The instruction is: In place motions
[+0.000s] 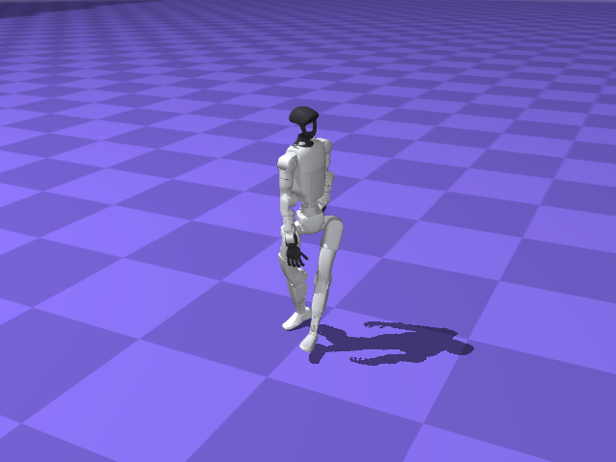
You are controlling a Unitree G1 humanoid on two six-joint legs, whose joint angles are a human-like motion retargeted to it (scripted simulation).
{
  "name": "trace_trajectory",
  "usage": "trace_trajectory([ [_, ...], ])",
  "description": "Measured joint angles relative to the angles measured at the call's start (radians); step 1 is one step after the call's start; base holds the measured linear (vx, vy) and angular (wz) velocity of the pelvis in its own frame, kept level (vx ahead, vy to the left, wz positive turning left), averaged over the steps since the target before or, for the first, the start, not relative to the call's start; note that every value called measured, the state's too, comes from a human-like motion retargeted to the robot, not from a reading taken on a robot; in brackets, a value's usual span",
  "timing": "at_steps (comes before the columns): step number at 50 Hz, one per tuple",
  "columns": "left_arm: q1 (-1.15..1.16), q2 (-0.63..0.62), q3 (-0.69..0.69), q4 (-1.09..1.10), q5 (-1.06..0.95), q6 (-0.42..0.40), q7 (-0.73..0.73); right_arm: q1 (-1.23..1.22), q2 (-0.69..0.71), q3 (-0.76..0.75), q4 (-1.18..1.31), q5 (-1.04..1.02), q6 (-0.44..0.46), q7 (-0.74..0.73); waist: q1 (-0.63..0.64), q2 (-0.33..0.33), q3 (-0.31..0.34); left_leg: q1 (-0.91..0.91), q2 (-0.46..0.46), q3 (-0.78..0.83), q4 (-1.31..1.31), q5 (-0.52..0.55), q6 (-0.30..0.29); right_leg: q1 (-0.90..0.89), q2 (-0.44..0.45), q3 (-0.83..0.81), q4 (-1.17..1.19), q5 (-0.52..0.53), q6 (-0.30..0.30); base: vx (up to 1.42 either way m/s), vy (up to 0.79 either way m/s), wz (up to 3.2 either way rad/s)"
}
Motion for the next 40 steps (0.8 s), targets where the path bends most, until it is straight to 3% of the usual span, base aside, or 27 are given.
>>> trace_trajectory([
  [13,-0.041,-0.015,-0.001,-0.041,0.002,-0.033,-0.032,0.039,0.025,0.057,0.017,-0.054,0.003,0.009,-0.058,-0.016,-0.002,-0.005,0.049,-0.012,0.009,-0.004,0.000,-0.018,0.009,0.021,-0.008,-0.022,-0.001,0.04,-0.07,-0.20],
  [17,-0.057,0.000,-0.024,-0.048,-0.003,-0.038,-0.029,0.044,0.028,0.053,0.034,-0.044,0.011,0.010,-0.108,-0.022,-0.022,-0.024,0.103,-0.001,0.013,-0.016,0.006,-0.067,0.020,0.062,-0.013,-0.029,-0.032,0.13,-0.08,-1.09],
  [25,-0.044,0.051,-0.026,-0.049,0.006,-0.036,-0.038,0.019,0.024,0.081,0.032,-0.010,-0.004,0.017,-0.253,-0.029,-0.063,0.015,0.188,0.144,0.025,-0.105,0.150,-0.177,-0.037,0.299,-0.017,0.018,-0.093,0.35,0.13,-2.17],
  [30,-0.022,0.076,-0.022,-0.064,0.016,-0.032,-0.042,0.003,0.016,0.104,-0.001,0.004,-0.020,0.027,-0.340,-0.019,-0.055,0.083,0.238,0.259,0.033,-0.179,0.228,-0.234,-0.058,0.476,-0.019,0.064,-0.139,0.42,0.13,-2.57],
  [36,0.013,0.084,-0.010,-0.108,0.004,-0.035,-0.053,-0.009,0.006,0.114,-0.037,0.035,-0.036,0.042,-0.486,0.026,-0.057,0.141,0.305,0.422,0.028,-0.233,0.267,-0.302,-0.030,0.635,-0.021,0.124,-0.180,0.42,0.06,-2.14],
  [40,0.031,0.083,0.004,-0.145,-0.005,-0.040,-0.072,-0.027,0.001,0.123,-0.028,0.054,-0.031,0.031,-0.629,0.070,-0.051,0.145,0.350,0.495,0.023,-0.248,0.266,-0.330,0.004,0.647,-0.020,0.133,-0.198,0.19,-0.06,-1.32],
])
